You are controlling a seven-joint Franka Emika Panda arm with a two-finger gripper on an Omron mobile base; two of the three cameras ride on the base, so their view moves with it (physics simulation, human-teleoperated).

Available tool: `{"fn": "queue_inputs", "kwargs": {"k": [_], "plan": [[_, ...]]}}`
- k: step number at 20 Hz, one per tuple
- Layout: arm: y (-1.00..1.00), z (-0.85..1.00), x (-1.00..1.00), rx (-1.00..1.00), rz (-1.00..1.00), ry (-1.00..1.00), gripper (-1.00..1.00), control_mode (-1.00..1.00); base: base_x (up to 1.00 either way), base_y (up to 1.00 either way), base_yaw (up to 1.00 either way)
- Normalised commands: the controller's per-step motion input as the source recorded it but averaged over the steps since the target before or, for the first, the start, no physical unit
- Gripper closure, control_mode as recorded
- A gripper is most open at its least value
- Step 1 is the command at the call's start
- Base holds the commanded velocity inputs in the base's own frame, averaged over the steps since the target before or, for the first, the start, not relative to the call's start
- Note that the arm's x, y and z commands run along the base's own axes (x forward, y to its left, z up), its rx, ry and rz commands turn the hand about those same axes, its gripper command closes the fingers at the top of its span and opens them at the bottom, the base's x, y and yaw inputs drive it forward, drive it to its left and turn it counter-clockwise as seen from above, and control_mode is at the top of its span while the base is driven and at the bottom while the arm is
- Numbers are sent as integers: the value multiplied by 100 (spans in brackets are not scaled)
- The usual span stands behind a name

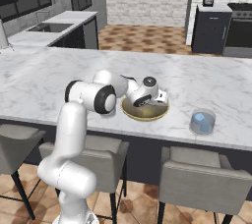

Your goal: There are four ice cubes in the ice bowl. Place two ice cubes in each glass of water.

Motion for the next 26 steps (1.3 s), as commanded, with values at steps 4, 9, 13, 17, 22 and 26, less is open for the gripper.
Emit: {"fn": "queue_inputs", "kwargs": {"k": [4, 9, 13, 17, 22, 26], "plan": [[0, 52, -8, 0, 0, 4, 100, -100, 0, 0, 0], [0, 54, -27, 0, 0, 8, 100, -100, 0, 0, 0], [6, 54, -52, 4, 0, 16, 100, -100, 0, 0, 0], [22, 51, -64, 6, 0, 23, 100, -100, 0, 0, 0], [40, 44, -67, 5, 0, 22, 100, -100, 0, 0, 0], [55, 29, -62, 1, 0, 9, 100, -100, 0, 0, 0]]}}
